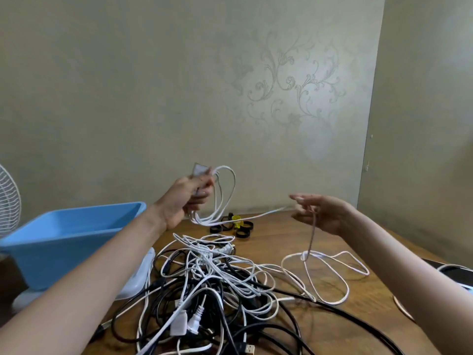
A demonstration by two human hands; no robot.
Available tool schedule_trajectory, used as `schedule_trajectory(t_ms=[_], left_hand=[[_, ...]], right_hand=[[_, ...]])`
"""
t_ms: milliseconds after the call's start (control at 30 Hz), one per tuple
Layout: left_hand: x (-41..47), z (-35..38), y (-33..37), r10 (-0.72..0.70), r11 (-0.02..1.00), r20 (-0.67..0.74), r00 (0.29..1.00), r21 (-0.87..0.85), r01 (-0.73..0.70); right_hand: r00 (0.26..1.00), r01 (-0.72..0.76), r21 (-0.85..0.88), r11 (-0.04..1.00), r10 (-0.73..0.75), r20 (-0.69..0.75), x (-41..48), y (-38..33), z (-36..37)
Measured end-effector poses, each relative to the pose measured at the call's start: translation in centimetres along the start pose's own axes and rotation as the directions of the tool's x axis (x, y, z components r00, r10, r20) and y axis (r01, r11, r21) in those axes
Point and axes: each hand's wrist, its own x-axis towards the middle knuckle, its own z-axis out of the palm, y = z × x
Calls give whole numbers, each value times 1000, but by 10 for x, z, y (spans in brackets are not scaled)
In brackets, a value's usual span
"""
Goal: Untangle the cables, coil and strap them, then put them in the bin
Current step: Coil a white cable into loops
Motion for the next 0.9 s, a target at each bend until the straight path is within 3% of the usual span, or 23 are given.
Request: schedule_trajectory(t_ms=[133,200,233,267,333,400,467,600,633,700,767,833,900], left_hand=[[3,39,-18,-46,984,38,998,176,38],[4,55,-22,-55,985,73,996,168,42],[4,62,-23,-48,992,95,994,122,37],[5,67,-23,-44,998,116,992,38,40],[5,72,-20,-52,974,158,986,-209,85],[3,72,-13,-80,911,231,970,-378,165],[3,66,-7,-116,898,298,948,-377,228],[4,49,1,-184,956,307,934,-165,242],[3,47,2,-180,957,311,933,-164,240],[5,44,2,-134,938,305,943,-269,220],[7,40,3,-41,884,284,958,-437,167],[10,36,4,59,823,229,972,-562,83],[13,32,7,119,773,172,978,-634,18]], right_hand=[[968,-26,187,982,-22,249,-13,-11,58],[960,79,81,994,-98,261,-16,-15,79],[953,203,-89,975,-176,246,-15,-15,86],[934,334,-312,890,-268,234,-14,-14,90],[861,493,-632,598,-441,255,-9,-14,93],[808,526,-718,457,-531,254,-2,-18,88],[796,516,-750,414,-555,241,1,-22,80],[724,376,-910,173,-668,172,8,-21,62],[742,353,-912,209,-657,136,10,-19,58],[800,405,-782,473,-597,53,9,-15,53],[847,447,-529,721,-531,-7,1,-8,55],[912,387,-360,849,-409,14,-7,8,60],[951,301,-393,869,-245,187,-13,32,67]])
